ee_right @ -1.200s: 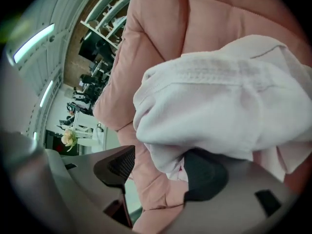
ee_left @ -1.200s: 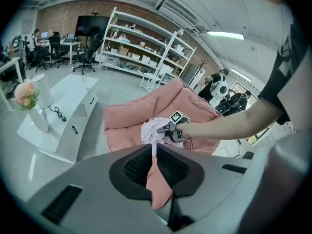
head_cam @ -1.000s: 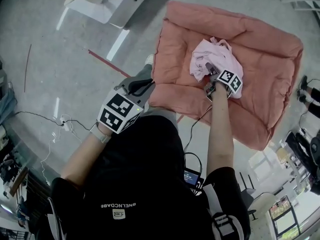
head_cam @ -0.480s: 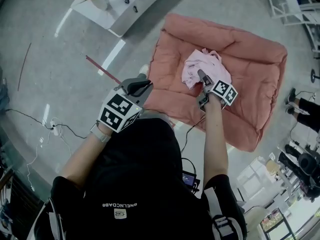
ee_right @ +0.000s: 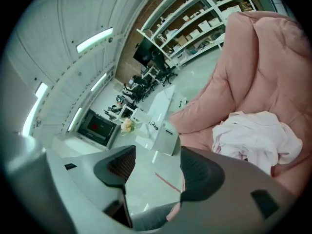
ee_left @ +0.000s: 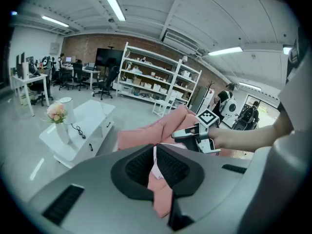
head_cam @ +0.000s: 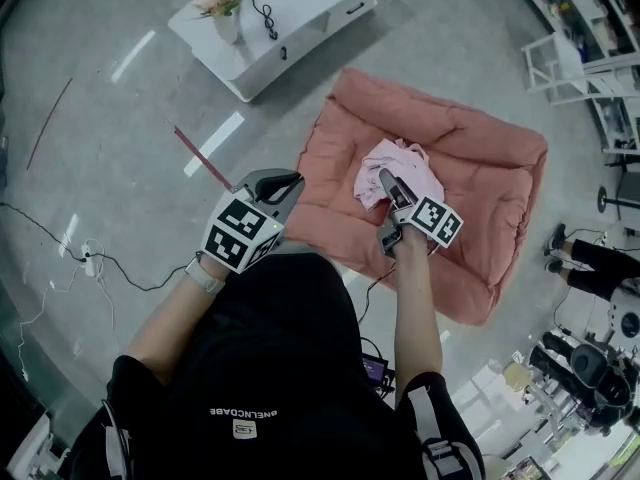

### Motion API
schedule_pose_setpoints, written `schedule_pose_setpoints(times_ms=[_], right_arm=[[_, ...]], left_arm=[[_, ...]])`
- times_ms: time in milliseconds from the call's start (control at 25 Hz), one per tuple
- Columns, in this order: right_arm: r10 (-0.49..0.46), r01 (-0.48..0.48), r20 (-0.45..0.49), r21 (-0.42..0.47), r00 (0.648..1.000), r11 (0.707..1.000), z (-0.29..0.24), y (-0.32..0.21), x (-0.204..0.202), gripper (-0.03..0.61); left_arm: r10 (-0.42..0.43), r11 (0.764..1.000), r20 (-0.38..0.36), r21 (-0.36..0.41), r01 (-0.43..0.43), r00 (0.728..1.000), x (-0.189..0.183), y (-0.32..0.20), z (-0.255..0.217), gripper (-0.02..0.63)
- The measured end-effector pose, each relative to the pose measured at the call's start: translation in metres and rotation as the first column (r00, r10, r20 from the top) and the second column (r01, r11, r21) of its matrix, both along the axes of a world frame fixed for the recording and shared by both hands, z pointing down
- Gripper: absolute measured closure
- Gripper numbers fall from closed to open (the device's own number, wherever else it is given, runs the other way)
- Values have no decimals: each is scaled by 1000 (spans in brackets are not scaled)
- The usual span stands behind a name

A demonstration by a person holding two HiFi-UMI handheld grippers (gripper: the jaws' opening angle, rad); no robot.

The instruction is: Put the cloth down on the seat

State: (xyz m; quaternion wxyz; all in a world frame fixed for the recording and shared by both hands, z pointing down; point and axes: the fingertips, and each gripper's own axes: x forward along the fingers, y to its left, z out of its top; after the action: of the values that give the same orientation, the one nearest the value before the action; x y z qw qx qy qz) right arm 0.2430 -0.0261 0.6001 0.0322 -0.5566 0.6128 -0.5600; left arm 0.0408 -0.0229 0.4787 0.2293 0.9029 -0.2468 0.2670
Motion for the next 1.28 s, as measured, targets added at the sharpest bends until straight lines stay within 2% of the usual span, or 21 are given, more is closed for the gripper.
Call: schedule_pose_setpoints(times_ms=[240, 400, 560, 760, 960, 1280], right_arm=[[-77, 80, -31, 98, 997, 992, -59, -18, -50, 288], [-84, 89, -41, 152, 996, 984, -97, -28, -86, 366], [-99, 117, -93, 215, 991, 970, -129, -37, -116, 515], [-161, 208, -178, 290, 971, 934, -162, -43, -161, 543], [-234, 313, -245, 364, 941, 877, -198, -47, -220, 545], [-334, 478, -357, 475, 872, 739, -251, -60, -324, 545]], left_arm=[[-70, 997, -44, 41, 72, 997, -30, -25, -29, 597], [-108, 991, -87, 65, 114, 990, -60, -39, -54, 597], [-159, 982, -130, 78, 170, 979, -91, -48, -68, 598], [-199, 972, -188, 89, 218, 962, -127, -52, -86, 598], [-224, 959, -249, 115, 258, 942, -161, -49, -116, 598], [-279, 926, -260, 183, 331, 924, -235, -53, -151, 598]])
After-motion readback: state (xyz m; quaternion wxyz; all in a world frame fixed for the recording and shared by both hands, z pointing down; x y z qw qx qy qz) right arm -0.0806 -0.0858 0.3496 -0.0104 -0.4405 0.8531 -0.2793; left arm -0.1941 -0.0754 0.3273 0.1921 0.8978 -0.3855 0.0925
